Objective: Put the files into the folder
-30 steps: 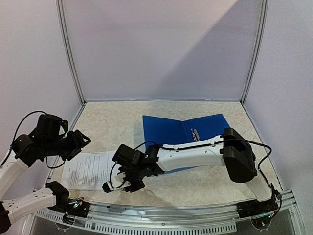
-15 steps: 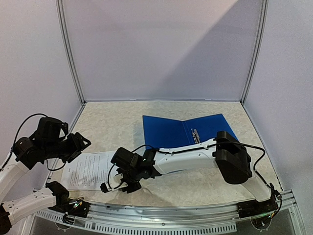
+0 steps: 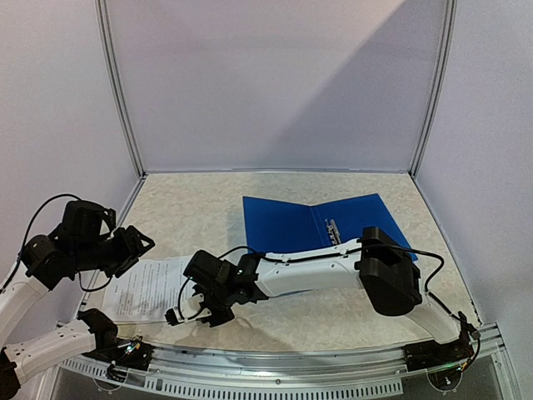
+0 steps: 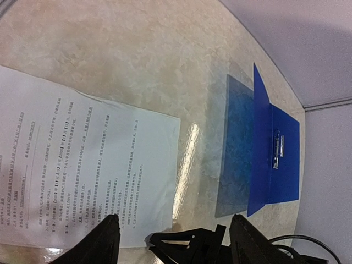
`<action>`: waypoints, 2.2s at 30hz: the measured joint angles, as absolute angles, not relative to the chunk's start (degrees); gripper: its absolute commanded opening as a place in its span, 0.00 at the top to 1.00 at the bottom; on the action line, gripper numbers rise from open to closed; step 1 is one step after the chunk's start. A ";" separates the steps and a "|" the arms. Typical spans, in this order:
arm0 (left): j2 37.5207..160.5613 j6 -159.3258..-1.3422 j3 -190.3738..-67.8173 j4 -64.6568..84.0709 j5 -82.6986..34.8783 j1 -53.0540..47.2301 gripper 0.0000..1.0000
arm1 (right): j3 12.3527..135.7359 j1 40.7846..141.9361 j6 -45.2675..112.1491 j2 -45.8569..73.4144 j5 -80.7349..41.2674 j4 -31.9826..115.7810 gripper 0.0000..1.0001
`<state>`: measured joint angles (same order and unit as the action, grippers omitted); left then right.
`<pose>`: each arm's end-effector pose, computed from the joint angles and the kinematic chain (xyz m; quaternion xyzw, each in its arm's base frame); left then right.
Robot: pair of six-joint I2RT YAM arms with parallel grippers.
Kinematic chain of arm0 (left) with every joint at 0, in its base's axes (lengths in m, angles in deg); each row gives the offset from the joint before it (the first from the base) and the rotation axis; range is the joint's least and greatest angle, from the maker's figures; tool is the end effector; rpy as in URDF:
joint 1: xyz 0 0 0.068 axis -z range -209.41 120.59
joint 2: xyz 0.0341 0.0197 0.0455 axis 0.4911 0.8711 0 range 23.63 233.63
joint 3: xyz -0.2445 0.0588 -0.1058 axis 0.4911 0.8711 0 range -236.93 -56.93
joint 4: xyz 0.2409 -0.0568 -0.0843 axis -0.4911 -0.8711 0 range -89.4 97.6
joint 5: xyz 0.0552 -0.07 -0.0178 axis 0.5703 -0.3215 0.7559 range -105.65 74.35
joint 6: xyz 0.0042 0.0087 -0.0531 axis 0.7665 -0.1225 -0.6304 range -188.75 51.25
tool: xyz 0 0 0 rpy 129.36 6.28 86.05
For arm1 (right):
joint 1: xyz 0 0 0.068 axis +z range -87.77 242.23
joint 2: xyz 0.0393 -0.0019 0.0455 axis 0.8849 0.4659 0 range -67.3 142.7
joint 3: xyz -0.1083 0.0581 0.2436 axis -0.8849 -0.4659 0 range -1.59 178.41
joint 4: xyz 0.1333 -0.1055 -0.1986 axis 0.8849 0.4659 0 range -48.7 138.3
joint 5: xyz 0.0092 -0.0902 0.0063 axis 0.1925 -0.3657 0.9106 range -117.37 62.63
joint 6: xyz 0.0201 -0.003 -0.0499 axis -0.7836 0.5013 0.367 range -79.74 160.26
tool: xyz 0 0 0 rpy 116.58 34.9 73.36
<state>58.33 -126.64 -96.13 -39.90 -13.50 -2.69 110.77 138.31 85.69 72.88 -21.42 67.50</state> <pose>0.1102 -0.0539 0.2682 -0.2535 0.8812 -0.2556 0.3064 0.1243 0.5170 0.1328 -0.8366 0.4500 0.1292 0.2844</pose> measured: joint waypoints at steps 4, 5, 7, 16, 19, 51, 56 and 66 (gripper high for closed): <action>58.35 -126.62 -96.13 -40.01 -13.50 -2.69 0.31 | 113.94 138.31 86.10 74.80 -21.42 68.81 0.96; 58.35 -126.60 -96.13 -40.12 -13.50 -2.69 0.31 | 114.35 138.31 86.06 75.04 -21.42 69.29 1.00; 58.35 -126.45 -96.13 -40.30 -13.47 -2.69 0.31 | 114.44 138.31 86.12 75.09 -21.44 69.73 1.00; 57.31 -126.77 -96.13 -41.45 -13.58 -2.69 0.33 | 114.33 138.00 86.12 74.84 -23.06 69.16 1.00; 55.99 -127.58 -96.13 -41.72 -13.85 -2.69 0.33 | 114.13 137.45 85.58 74.15 -24.30 68.48 1.00; 42.97 -162.44 -71.32 -22.83 -27.07 -2.41 0.26 | 114.28 133.13 82.23 69.71 -30.27 59.65 1.00; 44.10 -165.02 -70.42 -18.46 -26.63 -2.41 0.26 | 114.28 133.13 81.38 69.71 -29.86 59.72 1.00; 38.81 -170.31 -66.34 -16.34 -24.69 -1.90 0.26 | 114.28 133.13 80.75 69.71 -29.72 59.74 1.00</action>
<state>38.81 -170.31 -66.34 -16.34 -24.69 -1.90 114.28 133.13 80.75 69.71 -29.72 59.74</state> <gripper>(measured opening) 0.737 0.005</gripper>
